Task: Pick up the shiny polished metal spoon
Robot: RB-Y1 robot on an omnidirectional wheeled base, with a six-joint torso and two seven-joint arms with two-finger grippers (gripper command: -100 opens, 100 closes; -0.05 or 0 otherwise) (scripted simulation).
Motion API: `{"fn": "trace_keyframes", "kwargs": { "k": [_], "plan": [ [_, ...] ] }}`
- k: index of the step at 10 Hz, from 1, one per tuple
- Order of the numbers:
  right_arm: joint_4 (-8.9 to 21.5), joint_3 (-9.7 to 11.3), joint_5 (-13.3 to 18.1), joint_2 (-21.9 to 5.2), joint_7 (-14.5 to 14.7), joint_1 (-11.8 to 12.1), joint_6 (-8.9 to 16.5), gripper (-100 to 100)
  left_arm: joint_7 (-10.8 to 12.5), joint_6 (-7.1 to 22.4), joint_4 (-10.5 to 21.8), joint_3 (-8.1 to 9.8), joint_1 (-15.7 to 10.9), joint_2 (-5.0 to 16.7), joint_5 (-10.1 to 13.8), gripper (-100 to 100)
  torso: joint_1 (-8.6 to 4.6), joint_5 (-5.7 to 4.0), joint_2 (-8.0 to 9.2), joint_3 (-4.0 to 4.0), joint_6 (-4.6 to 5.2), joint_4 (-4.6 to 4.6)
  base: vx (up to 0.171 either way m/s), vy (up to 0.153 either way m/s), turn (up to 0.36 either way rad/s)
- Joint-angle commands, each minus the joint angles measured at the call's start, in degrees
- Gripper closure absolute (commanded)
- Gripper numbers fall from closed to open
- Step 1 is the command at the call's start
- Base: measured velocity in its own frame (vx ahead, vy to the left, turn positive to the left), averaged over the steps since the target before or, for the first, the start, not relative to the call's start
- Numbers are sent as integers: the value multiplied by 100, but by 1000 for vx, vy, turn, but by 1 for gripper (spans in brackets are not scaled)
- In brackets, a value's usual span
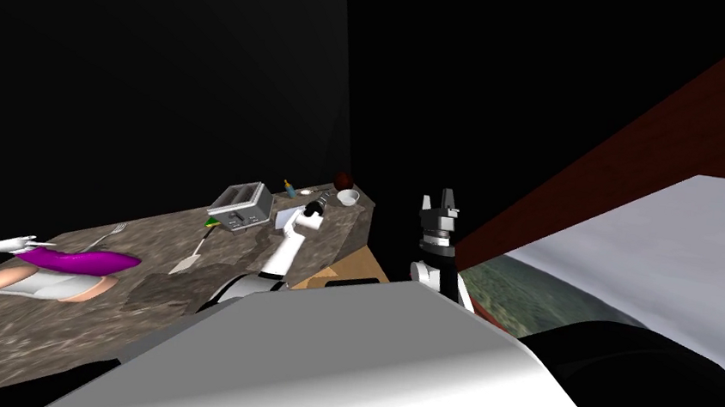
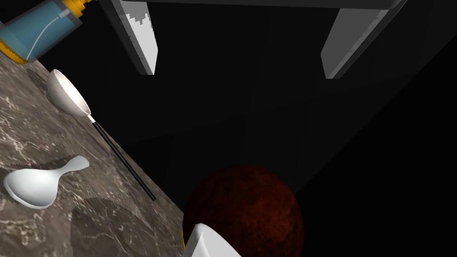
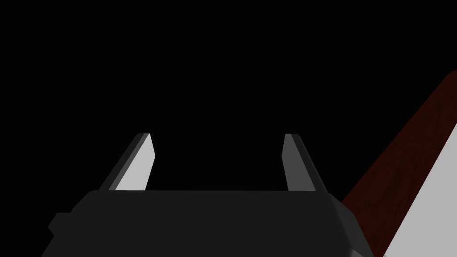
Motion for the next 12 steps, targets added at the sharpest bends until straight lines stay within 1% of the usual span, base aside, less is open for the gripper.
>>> {"fn": "trace_keyframes", "kwargs": {
  "k": [1,2,3,4,5,6,7,8,9,10,11,12],
  "plan": [
    [0,0,0,0,0,0,0,0,-137,257,286,-2,-286,40,-25,-100,0,0,0,0,0,0,5,-13,16],
    [0,0,0,0,0,0,0,0,-137,257,408,-2,-292,40,-25,-100,-1,-1,-2,-1,0,0,6,-12,8],
    [0,0,0,0,0,0,0,0,-258,461,570,1,-520,73,-50,-100,0,0,-2,-1,0,0,10,-17,19],
    [0,0,0,0,0,0,0,0,-258,461,734,1,-522,73,-50,-100,-3,-1,-4,-2,1,0,10,-16,4],
    [0,0,0,0,0,0,0,0,-380,659,928,8,-738,108,-71,-100,-2,0,-4,-2,0,-1,16,-19,10],
    [0,0,0,0,0,0,0,0,-380,659,1057,8,-738,108,-71,-100,-4,-1,-6,-3,0,-1,15,-16,4],
    [0,0,0,0,0,0,0,0,-503,849,1257,19,-941,146,-88,-100,-2,0,-5,-3,0,-1,21,-18,5],
    [0,0,0,0,0,0,0,0,-503,849,1376,19,-941,146,-88,-100,-3,-1,-7,-4,0,-1,20,-16,4],
    [0,0,0,0,0,0,0,0,-625,1030,1551,32,-1129,184,-102,-100,-2,0,-7,-4,-1,-2,25,-24,2],
    [0,0,0,0,0,0,0,0,-625,1030,1688,32,-1129,184,-102,-100,-5,-1,-9,-5,0,-1,24,-24,-2],
    [0,0,0,0,0,0,0,0,-745,1202,1892,47,-1302,222,-111,-100,-4,-1,-8,-5,-1,-3,27,-29,1],
    [0,0,0,0,0,0,0,0,-745,1202,1993,47,-1302,222,-111,-100,-7,-2,-10,-6,0,-2,27,-19,-1]
  ]
}}
